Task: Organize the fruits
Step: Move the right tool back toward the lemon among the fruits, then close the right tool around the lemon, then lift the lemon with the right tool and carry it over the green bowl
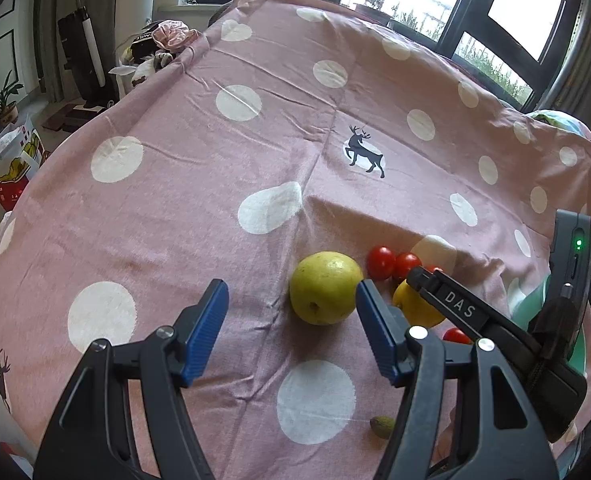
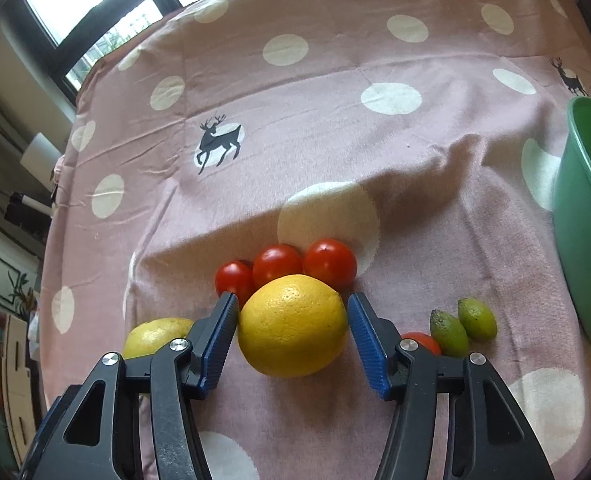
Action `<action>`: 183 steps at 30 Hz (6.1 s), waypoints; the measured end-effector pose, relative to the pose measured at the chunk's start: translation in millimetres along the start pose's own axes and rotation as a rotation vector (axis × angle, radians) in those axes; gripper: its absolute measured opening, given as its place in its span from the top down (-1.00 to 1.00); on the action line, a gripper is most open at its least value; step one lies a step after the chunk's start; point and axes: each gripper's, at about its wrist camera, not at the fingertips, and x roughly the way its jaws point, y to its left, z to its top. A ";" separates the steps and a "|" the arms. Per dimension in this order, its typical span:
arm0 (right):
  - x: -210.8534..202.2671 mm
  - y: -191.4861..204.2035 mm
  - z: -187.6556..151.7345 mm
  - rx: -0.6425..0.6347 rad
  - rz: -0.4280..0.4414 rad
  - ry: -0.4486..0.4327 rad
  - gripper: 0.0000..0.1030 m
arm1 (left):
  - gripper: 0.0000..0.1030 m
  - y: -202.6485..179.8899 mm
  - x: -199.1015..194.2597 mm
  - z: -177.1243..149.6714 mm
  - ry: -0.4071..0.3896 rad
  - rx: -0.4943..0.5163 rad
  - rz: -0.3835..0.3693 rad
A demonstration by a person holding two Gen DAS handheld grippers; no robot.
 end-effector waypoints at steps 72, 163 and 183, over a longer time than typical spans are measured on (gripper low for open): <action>-22.2 -75.0 -23.4 0.323 0.247 0.152 -0.11 | -0.10 -70.5 45.0 -41.0 0.372 0.092 -0.387; -106.6 -96.0 -12.7 0.288 0.384 -0.096 -0.07 | -0.03 -130.5 -21.2 -42.8 0.090 0.308 -0.552; -146.2 -130.3 -14.4 0.337 0.345 -0.233 -0.07 | -0.03 -173.4 -36.0 -50.7 0.060 0.412 -0.660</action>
